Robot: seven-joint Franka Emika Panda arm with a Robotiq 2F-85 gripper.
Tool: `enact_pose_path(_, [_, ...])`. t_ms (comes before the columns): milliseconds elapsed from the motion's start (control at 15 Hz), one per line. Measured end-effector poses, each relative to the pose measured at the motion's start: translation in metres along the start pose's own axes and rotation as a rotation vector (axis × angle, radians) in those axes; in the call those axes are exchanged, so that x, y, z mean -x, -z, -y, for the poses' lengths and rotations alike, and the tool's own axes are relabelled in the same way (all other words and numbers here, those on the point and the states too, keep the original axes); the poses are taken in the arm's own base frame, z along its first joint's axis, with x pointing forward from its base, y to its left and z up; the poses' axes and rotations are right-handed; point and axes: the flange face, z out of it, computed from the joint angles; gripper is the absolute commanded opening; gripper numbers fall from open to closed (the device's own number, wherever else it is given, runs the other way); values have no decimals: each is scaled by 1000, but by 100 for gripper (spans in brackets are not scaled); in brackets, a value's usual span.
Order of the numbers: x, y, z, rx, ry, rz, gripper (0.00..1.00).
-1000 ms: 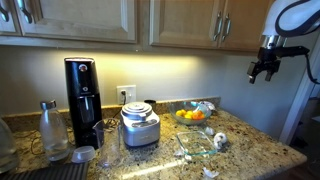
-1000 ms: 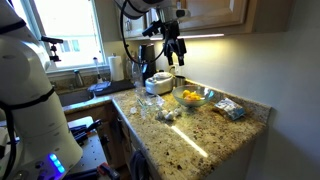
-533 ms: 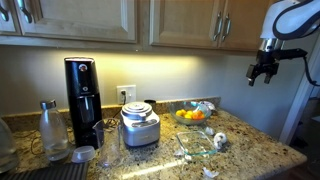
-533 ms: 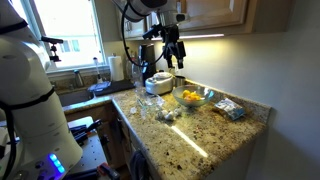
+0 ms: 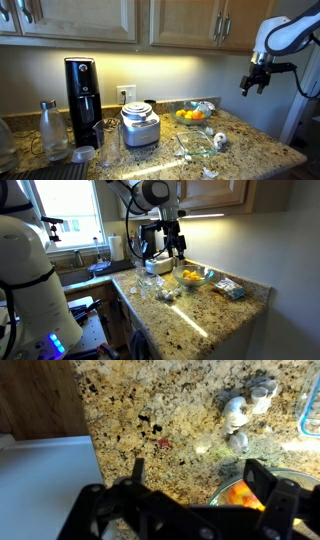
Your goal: Put the garlic cloves inside the glass bowl
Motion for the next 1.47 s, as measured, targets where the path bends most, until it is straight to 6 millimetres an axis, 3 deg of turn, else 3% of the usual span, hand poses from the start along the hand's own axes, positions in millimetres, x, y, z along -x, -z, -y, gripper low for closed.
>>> enact_pose_path(267, [-5,-55,13,-33,-12,-8,100])
enact_pose_path(600, [3,-100,37,-45,-76,26,100])
enact_pose_path(1133, [7,-112,49,-49,-82,52,100])
enact_pose_path(1467, [9,-136,75,-119,-185,1,100])
